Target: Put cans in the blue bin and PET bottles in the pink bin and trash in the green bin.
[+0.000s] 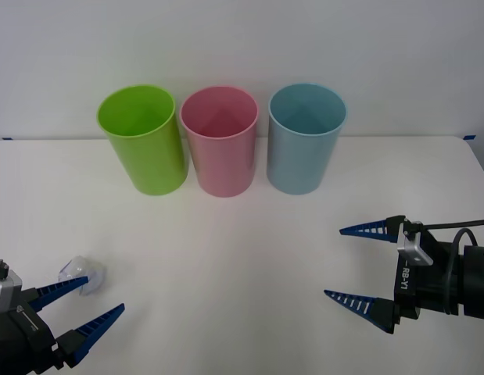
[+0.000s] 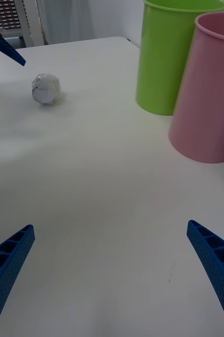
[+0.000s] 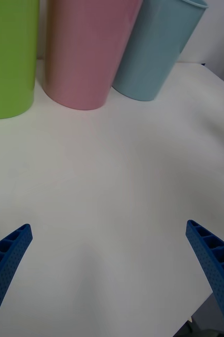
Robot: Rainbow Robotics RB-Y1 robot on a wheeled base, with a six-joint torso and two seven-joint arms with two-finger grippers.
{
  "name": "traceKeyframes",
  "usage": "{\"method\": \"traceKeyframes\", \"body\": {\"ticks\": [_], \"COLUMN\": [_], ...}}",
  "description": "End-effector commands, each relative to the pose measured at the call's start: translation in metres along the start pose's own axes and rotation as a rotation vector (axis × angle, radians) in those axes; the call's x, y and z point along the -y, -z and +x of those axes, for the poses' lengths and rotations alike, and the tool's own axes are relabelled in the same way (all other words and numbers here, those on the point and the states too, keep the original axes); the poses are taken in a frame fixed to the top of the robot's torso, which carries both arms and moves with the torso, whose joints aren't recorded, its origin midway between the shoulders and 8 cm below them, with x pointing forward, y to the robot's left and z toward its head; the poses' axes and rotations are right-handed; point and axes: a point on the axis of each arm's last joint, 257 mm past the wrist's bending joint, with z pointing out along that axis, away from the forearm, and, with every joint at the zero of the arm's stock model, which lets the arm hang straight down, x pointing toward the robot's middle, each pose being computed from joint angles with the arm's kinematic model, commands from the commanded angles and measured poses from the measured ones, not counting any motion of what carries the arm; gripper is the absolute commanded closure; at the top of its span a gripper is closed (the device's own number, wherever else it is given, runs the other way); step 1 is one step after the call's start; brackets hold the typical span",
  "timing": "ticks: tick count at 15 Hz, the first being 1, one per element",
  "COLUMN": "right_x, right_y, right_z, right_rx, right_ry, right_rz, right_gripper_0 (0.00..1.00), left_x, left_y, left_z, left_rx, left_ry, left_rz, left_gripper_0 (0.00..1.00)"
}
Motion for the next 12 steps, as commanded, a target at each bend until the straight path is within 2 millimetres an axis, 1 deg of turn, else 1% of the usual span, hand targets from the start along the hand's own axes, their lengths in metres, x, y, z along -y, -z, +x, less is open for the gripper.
{"method": "traceKeyframes", "body": {"ticks": [1, 7, 8, 9, 12], "right_x": [0.000, 0.000, 0.000, 0.000, 0.000], "right_y": [0.000, 0.000, 0.000, 0.000, 0.000], "right_z": [0.000, 0.000, 0.000, 0.000, 0.000], "right_rx": [0.000, 0.000, 0.000, 0.000, 0.000], "right_ry": [0.000, 0.000, 0.000, 0.000, 0.000], "right_rz": [0.000, 0.000, 0.000, 0.000, 0.000], "right_gripper_0": [0.00, 0.00, 0.00, 0.00, 0.00], "left_x": [0.000, 0.000, -0.012, -0.015, -0.018], "left_y": [0.000, 0.000, 0.006, 0.009, 0.009], "left_z": [0.000, 0.000, 0.004, 0.002, 0.000], "left_rx": [0.000, 0.000, -0.018, -0.021, -0.020], "left_ry": [0.000, 0.000, -0.012, -0.022, -0.008], "left_rz": [0.000, 0.000, -0.029, -0.037, -0.044], "left_gripper_0": [0.00, 0.00, 0.00, 0.00, 0.00]}}
